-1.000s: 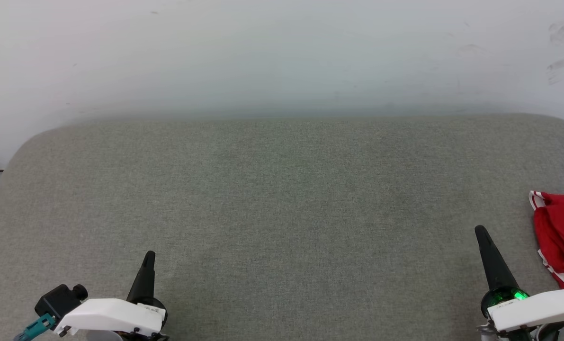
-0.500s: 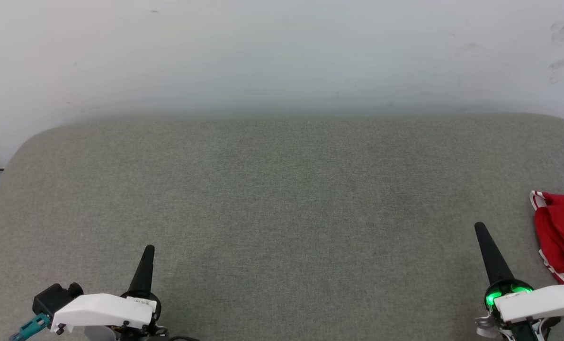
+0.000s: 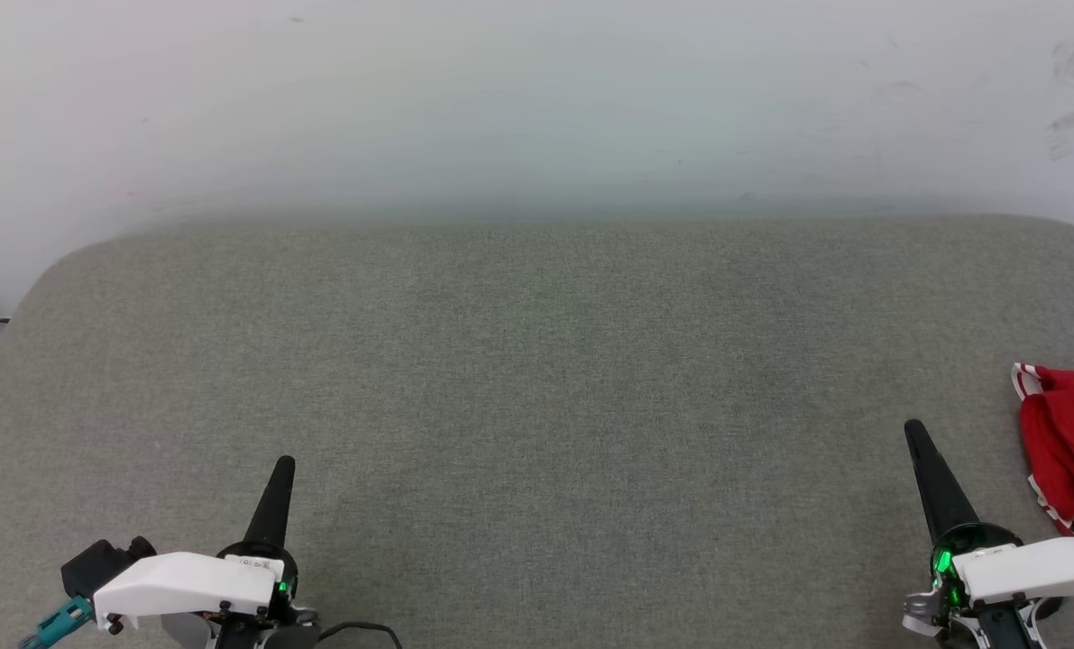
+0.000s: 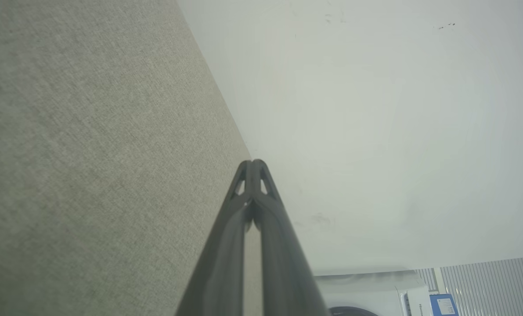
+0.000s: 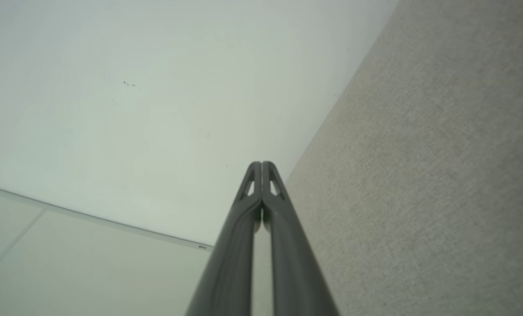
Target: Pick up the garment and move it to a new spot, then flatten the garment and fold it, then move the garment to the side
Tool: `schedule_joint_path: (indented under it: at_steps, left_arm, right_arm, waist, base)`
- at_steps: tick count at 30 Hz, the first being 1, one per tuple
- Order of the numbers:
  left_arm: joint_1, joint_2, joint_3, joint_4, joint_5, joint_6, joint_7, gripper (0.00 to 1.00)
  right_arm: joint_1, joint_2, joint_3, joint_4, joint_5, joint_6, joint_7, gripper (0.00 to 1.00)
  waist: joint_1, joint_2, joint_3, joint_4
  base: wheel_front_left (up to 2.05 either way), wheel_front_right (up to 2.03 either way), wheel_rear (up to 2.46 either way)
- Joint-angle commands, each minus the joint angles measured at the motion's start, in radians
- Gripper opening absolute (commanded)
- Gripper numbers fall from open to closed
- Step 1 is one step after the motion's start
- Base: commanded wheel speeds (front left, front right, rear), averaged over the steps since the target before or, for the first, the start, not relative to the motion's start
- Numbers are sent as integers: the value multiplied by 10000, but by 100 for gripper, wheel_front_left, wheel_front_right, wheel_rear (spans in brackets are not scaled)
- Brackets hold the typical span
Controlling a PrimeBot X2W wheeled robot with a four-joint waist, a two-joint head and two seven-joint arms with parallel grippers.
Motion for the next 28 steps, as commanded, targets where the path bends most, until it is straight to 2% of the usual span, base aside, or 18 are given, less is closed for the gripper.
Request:
schedule_joint_path:
  at_steps: [1,28]
  left_arm:
    - [-244,2,74,-36,-147,-61,63,0]
    - [-505,-253,504,191,-2057,-395,629,0]
  right_arm:
    - [-243,-46,-27,-5,179,-1,30,0]
    - [-671,17,-118,810,2323,-2,189,0]
  waist:
    - [-1,-1,1,1]
    - [-1,-1,37,30]
  base:
    - [0,0,0]
    - [0,0,0]
